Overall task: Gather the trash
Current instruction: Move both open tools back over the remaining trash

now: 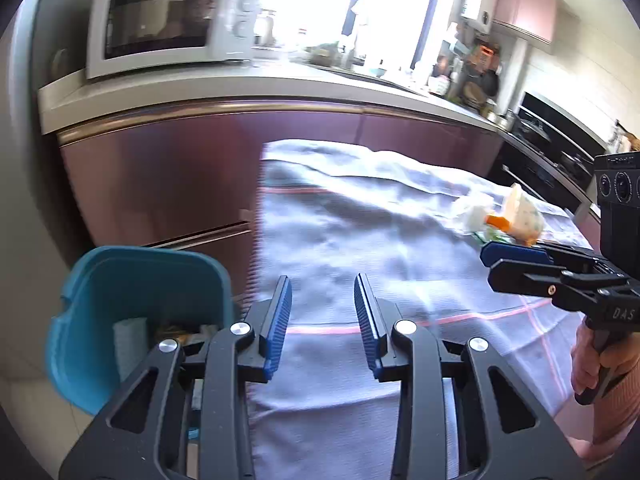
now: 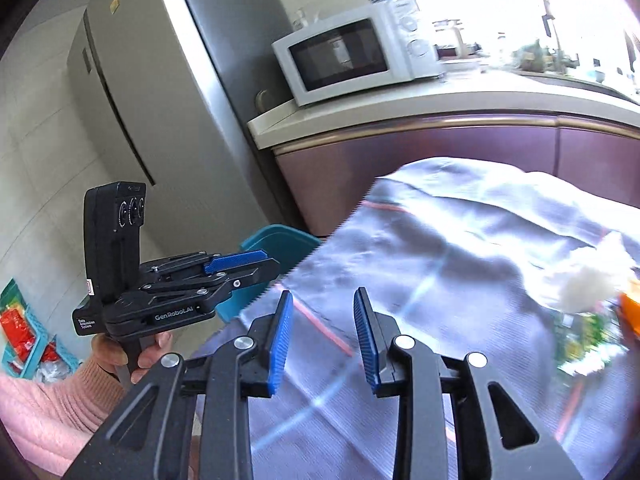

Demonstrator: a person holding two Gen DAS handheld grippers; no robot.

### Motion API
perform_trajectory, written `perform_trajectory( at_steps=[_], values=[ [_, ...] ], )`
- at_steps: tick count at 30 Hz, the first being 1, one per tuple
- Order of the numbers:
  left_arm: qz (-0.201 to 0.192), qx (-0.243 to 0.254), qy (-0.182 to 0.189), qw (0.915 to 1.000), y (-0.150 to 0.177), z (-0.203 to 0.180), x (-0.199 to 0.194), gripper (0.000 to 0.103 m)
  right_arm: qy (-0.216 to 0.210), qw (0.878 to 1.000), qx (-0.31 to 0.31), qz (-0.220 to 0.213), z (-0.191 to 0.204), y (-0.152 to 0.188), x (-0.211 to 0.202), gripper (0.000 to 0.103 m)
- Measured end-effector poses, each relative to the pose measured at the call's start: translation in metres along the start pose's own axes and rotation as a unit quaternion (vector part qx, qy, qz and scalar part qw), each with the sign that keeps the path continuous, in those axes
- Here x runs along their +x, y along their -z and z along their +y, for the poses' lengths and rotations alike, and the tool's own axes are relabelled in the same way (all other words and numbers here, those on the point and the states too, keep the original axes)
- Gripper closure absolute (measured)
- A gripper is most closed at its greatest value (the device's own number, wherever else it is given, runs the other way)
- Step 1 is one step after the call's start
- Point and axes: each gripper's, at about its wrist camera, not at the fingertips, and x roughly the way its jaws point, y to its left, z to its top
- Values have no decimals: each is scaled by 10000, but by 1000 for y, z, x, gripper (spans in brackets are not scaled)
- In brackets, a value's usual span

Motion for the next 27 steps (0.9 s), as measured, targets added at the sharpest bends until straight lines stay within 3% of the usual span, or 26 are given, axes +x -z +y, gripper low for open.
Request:
perform_trajectory(
  at_steps=[7,16,22,27],
  values=[
    [235,401,608,9971,-4,-67,28,68,683,9950,610,-398,-55,24,-60,72],
    [638,681,1223,9881,-8,-136,67,64,1578,9732,1415,-898,-127,63,-136,68],
    [835,712,1400,9841,-11,-164,89,62,2012,9549,1921,-1036,-170,89,-167,64],
    [954,667,1496,9819,-17,-177,103,58,2130,9456,2221,-1056,-194,101,-176,53]
  ],
)
